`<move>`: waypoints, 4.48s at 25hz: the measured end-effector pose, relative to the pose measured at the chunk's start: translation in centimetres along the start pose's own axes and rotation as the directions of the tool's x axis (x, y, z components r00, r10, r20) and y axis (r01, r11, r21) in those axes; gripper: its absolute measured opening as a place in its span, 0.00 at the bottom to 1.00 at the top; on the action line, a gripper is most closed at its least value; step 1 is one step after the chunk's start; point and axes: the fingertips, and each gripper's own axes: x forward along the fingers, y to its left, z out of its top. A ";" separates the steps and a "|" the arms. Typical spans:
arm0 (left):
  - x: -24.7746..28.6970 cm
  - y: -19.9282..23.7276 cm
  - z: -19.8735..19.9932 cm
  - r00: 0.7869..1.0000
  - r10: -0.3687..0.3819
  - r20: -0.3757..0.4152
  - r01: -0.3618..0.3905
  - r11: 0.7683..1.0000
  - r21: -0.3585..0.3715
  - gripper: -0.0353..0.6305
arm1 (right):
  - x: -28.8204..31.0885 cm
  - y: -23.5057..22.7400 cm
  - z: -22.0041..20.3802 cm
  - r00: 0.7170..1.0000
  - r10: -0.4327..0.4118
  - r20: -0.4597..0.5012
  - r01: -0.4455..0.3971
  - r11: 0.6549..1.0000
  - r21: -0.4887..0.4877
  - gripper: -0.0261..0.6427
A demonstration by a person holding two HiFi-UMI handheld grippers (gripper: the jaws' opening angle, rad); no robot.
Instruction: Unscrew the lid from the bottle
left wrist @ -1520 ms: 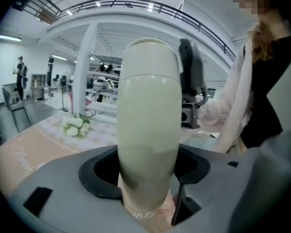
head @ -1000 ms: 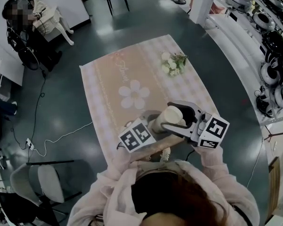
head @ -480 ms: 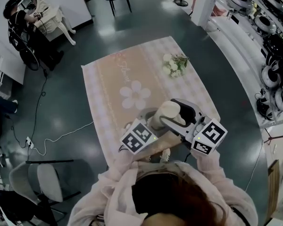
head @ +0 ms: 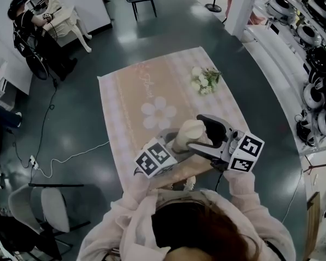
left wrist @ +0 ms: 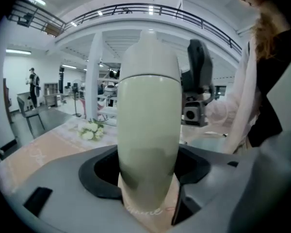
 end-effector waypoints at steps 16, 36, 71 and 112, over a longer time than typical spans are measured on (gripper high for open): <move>-1.3 -0.7 0.8 0.995 -0.093 0.020 0.092 0.996 0.017 0.53 | 0.2 1.4 1.1 0.980 0.201 0.013 -0.200 0.979 -0.045 0.57; -1.7 -3.2 0.7 0.978 -0.208 0.029 0.207 0.978 0.021 0.53 | -0.9 2.6 1.6 0.968 0.242 0.059 -0.239 0.970 -0.048 0.47; -2.7 -3.6 0.2 0.962 -0.273 -0.001 0.273 0.958 0.084 0.53 | 0.3 4.2 -0.6 0.922 0.367 -0.123 -0.382 0.915 -0.134 0.45; -3.3 -3.2 0.4 0.963 -0.268 0.022 0.265 0.961 0.076 0.53 | 0.8 3.9 1.0 0.959 0.284 -0.014 -0.284 0.952 -0.112 0.47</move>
